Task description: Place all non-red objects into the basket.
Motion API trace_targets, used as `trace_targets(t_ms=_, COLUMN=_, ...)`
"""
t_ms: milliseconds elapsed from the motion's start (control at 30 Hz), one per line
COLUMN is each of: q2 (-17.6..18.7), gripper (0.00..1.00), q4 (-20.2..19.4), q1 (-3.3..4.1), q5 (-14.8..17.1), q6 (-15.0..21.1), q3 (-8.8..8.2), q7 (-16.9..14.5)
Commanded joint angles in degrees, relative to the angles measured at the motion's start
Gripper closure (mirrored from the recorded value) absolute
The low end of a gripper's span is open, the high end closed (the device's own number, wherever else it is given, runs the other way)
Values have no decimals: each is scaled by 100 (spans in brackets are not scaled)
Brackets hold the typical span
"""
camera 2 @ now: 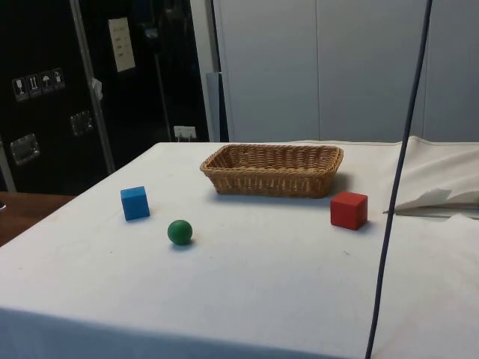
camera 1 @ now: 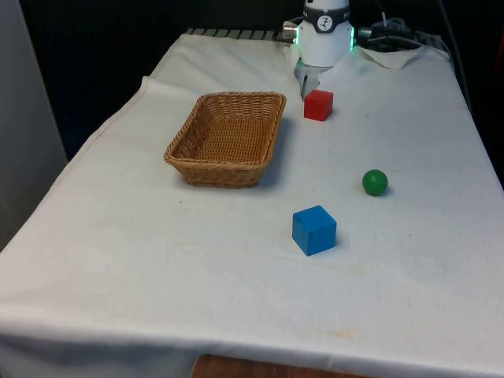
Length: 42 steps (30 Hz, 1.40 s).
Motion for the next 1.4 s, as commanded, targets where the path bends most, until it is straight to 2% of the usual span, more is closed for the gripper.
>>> trace_targets(t_ms=0, q2=80, gripper=0, q4=74, q1=23, q5=-46, q6=34, q3=23, q7=86)
trace_targets(t_ms=567, q2=607, gripper=0, q4=561, q1=29, q5=-11, q6=223, q3=160, q7=286)
trace_targets(t_ms=600, q2=567, gripper=0, q4=521, q1=11, q5=0, q6=212, q3=160, q7=246)
trace_targets(t_ms=800, q2=848, gripper=0, q4=785, q1=17, q5=17, q6=304, q3=201, q7=355)
trace_targets(t_ms=1100, q2=1197, gripper=0, q4=1014, q1=-29, q5=115, q6=476, q3=195, q7=447)
trace_targets(t_ms=1167, q2=1180, gripper=0, q4=997, q1=-11, q5=69, q6=476, q3=189, q7=447)
trace_targets(t_ms=1233, q2=1306, gripper=0, q4=1037, q1=-46, q5=183, q6=567, q3=189, q7=498)
trace_targets(t_ms=1367, q2=1409, gripper=0, q4=1037, q1=-63, q5=252, q6=682, q3=178, q7=544)
